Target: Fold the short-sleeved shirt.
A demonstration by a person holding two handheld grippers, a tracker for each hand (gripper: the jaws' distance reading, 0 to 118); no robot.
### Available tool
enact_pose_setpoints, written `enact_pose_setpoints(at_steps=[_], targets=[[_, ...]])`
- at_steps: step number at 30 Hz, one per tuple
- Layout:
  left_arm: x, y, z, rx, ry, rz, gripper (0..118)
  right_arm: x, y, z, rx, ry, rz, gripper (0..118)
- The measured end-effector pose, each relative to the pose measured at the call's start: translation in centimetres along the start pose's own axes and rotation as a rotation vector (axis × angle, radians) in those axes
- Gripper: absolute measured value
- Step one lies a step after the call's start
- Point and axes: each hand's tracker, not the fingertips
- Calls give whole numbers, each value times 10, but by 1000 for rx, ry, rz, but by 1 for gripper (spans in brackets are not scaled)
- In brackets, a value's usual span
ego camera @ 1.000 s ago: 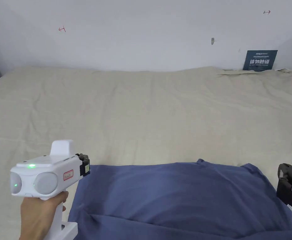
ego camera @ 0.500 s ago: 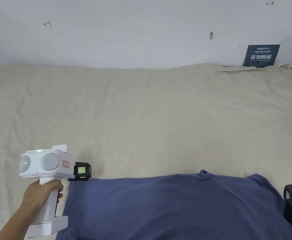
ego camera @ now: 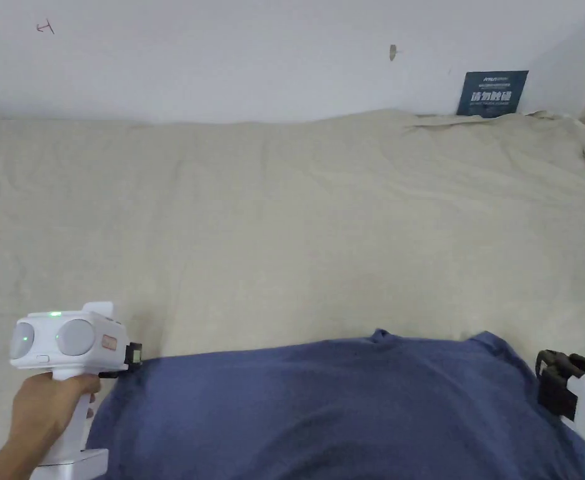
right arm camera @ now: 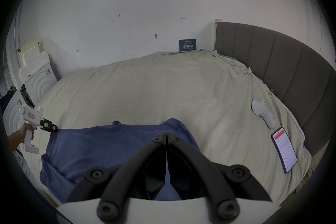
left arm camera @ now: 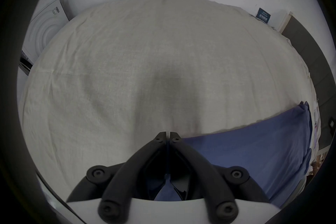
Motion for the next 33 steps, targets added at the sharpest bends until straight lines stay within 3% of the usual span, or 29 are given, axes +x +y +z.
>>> enact_pose_setpoints(at_steps=[3,4,5,7,8,9,14,17,18,22,24,27,33], targets=[[6,-7,26,69,-42,29,0,10,17,-34,-56,10,10,1],[7,-9,33,83,-48,29,0,12,21,-43,-70,13,23,9],[8,-11,41,92,-55,23,0,13,25,-57,-101,4,45,28],[12,-16,58,121,-69,5,0,15,30,-82,-149,3,75,80],[14,-18,64,130,-73,-4,0,15,32,-96,-179,6,90,91],[15,-20,70,137,-75,-10,0,15,33,-107,-191,0,94,93],[13,-21,82,152,-86,-21,0,6,31,-154,-287,-45,190,93],[13,-24,86,153,-87,-22,0,3,25,-174,-349,-59,172,88],[11,-24,85,152,-88,-22,0,2,22,-177,-347,-57,172,81],[8,-27,83,140,-80,-30,0,0,16,-174,-381,26,103,7],[6,-30,84,138,-76,-23,0,-5,15,-163,-348,21,114,7],[3,-34,85,137,-73,-11,0,-8,18,-144,-304,14,200,7],[0,-47,100,148,-53,4,0,4,31,-73,-173,105,139,7]])
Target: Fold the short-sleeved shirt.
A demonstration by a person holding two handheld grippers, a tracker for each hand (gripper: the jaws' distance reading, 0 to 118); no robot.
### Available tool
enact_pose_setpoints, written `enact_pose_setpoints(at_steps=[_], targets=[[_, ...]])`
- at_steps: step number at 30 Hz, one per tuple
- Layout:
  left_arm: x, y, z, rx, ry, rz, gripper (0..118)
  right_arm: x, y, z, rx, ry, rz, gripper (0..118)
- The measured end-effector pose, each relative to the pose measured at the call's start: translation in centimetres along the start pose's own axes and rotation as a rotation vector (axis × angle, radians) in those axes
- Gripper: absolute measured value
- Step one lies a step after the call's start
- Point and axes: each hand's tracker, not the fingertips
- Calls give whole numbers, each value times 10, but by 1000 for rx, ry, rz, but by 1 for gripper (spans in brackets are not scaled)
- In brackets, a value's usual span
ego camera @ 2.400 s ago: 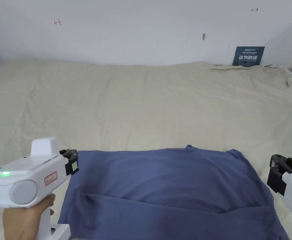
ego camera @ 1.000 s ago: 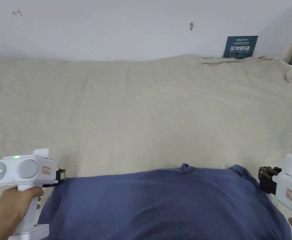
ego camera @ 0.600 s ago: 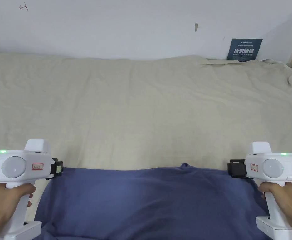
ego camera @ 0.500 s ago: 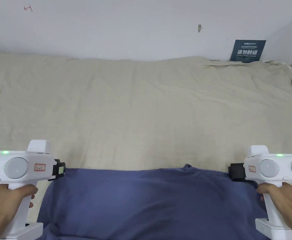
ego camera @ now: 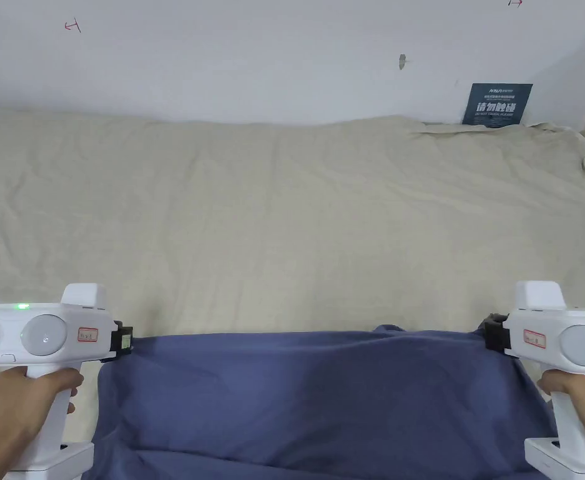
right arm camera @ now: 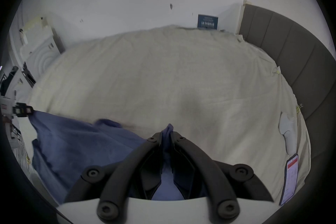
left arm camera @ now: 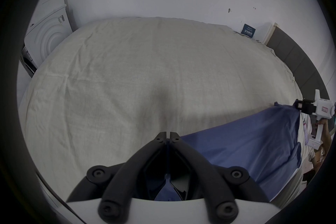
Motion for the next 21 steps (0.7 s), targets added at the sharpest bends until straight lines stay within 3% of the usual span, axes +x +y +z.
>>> enact_pose_setpoints(at_steps=[12,21], targets=[[-7,-43,85,72,-13,-8,0,11,-47,153,154,116,-7,7],[-8,-117,109,39,-10,-15,0,15,-125,187,120,124,-49,7]])
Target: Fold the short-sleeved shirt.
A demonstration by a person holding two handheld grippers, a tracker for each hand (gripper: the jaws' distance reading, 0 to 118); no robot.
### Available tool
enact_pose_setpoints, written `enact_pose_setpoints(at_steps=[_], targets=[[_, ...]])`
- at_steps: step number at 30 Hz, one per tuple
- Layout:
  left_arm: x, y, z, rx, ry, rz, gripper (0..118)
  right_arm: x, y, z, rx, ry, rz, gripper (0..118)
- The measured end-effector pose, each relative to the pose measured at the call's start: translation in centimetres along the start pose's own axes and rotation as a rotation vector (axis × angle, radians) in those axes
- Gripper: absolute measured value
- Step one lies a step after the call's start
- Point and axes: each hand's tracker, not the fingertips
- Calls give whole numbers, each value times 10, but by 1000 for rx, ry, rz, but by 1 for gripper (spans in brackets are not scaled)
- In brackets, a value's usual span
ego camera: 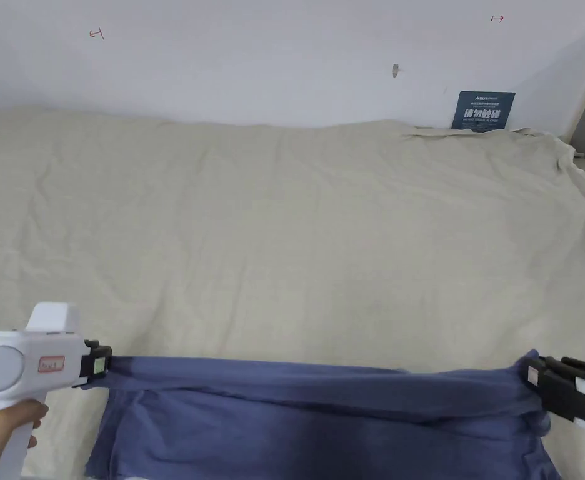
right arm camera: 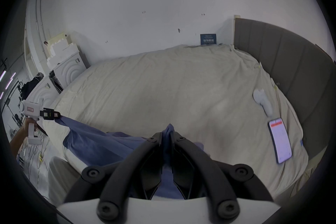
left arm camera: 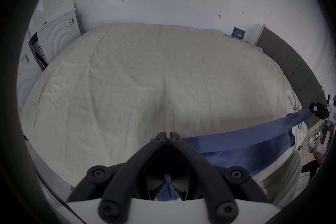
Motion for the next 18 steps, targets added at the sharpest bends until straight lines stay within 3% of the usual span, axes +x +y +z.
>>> enact_pose_setpoints(at_steps=[9,18], targets=[[-9,-76,-33,-106,52,-23,0,12,-79,-25,-129,-73,-127,7],[-4,-106,-49,-128,102,-18,0,18,-113,-56,-189,-157,-196,7]])
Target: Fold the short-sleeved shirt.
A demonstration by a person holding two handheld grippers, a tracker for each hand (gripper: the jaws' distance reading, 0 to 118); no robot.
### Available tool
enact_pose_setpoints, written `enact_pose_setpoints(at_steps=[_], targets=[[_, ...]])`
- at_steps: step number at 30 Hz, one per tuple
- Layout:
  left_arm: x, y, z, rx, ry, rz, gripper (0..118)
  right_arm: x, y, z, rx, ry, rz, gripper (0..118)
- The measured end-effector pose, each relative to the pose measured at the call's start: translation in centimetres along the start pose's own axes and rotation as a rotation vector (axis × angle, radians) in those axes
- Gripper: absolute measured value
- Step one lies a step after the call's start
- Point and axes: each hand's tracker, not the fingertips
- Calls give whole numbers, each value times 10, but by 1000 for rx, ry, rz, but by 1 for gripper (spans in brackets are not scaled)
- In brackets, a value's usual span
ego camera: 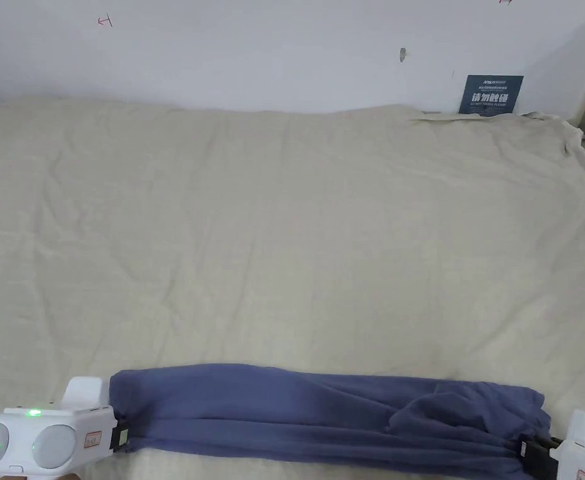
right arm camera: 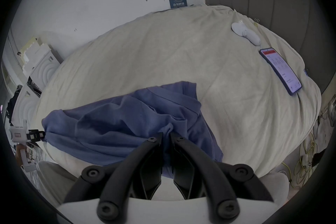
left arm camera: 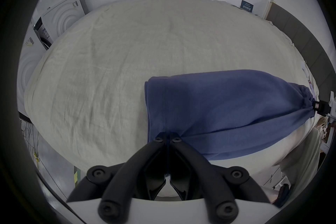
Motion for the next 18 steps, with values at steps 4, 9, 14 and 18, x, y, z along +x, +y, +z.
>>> enact_pose_setpoints(at_steps=[4,9,14,18], targets=[[2,6,8,-4,-2,-5,22,-7,4,13,7,-10,12,15],[5,22,27,40,21,21,110,-19,25,48,113,-22,58,91],[8,52,69,181,-34,65,110,-35,59,85,276,-8,92,95],[13,73,94,289,-9,54,110,-60,80,109,388,-11,138,95]])
